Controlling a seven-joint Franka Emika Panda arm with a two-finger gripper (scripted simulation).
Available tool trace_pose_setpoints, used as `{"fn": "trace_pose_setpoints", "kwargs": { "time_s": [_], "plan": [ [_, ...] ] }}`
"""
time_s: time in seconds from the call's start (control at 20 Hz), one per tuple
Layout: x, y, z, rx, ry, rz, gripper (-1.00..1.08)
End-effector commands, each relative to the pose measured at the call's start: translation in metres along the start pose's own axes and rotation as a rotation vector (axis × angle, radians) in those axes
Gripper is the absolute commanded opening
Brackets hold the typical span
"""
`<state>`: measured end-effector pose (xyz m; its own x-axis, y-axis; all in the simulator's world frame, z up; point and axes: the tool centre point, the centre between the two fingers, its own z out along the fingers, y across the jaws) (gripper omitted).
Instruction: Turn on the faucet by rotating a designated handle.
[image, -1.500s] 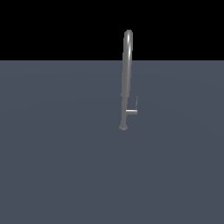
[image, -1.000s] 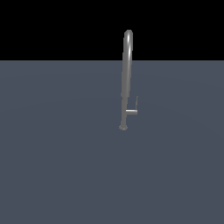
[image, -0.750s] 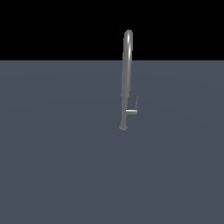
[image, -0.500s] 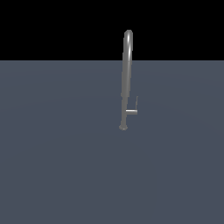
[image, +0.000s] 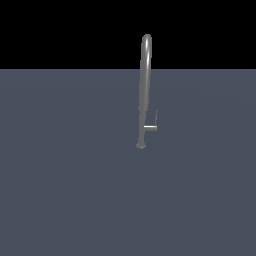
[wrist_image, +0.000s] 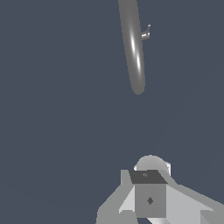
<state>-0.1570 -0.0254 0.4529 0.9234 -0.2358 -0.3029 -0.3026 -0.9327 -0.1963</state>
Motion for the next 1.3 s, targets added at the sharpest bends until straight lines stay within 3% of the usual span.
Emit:
{"fn": "trace_pose_setpoints", "kwargs": {
  "time_s": [0.0, 1.25],
  "plan": [
    [0.016, -0.001, 0.001, 0.040, -0.035, 0.038, -1.00],
    [0.174, 0.023, 0.052, 0.481, -0.414, 0.446, -1.00]
  ]
}}
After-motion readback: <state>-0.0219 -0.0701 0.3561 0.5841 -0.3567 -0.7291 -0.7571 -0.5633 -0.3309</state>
